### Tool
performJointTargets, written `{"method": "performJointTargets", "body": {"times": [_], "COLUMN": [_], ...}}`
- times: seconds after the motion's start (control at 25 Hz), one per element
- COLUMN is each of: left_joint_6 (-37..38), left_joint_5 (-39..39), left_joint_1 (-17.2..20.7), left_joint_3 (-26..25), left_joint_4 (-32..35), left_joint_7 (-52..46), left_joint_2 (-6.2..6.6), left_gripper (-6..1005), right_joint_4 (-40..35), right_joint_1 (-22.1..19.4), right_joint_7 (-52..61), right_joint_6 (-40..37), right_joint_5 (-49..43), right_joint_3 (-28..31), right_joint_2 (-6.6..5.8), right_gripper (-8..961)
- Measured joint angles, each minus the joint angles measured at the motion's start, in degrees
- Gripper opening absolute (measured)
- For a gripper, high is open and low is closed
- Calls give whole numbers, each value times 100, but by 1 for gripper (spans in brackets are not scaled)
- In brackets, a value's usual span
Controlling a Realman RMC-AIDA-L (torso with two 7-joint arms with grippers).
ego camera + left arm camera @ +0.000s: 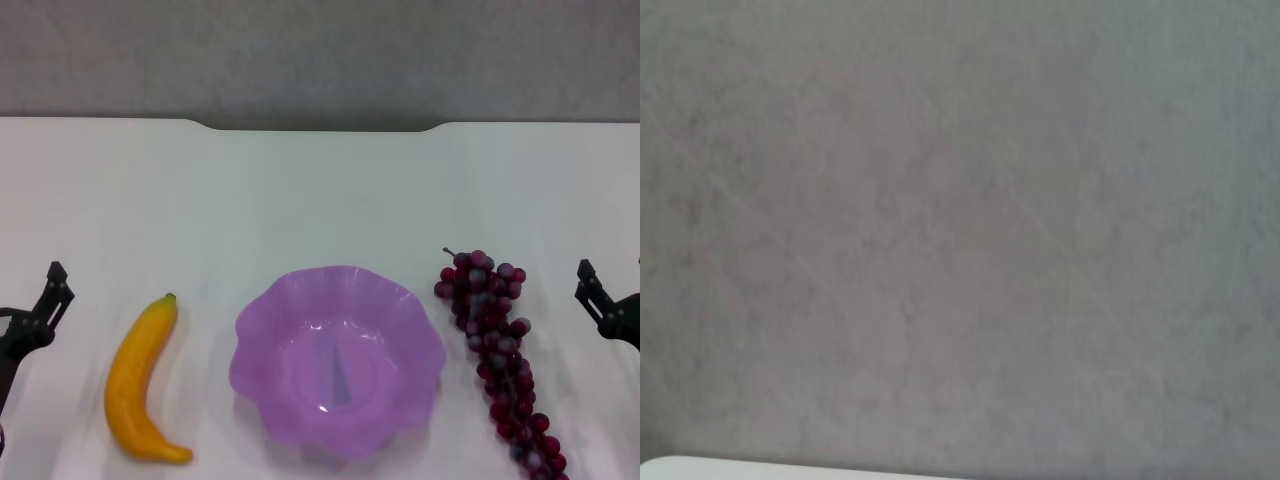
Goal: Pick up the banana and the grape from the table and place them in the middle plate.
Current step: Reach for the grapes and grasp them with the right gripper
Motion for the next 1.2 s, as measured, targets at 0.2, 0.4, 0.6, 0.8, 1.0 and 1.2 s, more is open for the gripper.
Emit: {"method": "performJointTargets", "body": {"times": [0.2,0.4,0.6,0.8,1.0,1.2], "left_joint_6": [-126,-209,-243,-263,-263,-263], "left_joint_5": [19,25,25,12,-10,-18], "left_joint_1": [-17,-20,-31,-2,80,112], "left_joint_3": [10,18,17,14,-23,-38], "left_joint_4": [-19,-11,-9,-1,47,80], "left_joint_7": [1,1,1,1,1,1], "left_joint_2": [-1,0,0,1,16,26], "left_gripper": [906,907,907,907,907,907], "right_joint_4": [2,-7,-16,77,645,1729], "right_joint_1": [-8,-11,-10,-8,-9,-135], "right_joint_7": [-2,-4,-5,-5,-424,-1722], "right_joint_6": [3,92,172,279,660,1583], "right_joint_5": [-1,0,0,13,2,8], "right_joint_3": [0,0,0,15,132,659], "right_joint_2": [-5,-5,-5,-14,-95,-232], "right_gripper": [792,792,791,791,791,792]}}
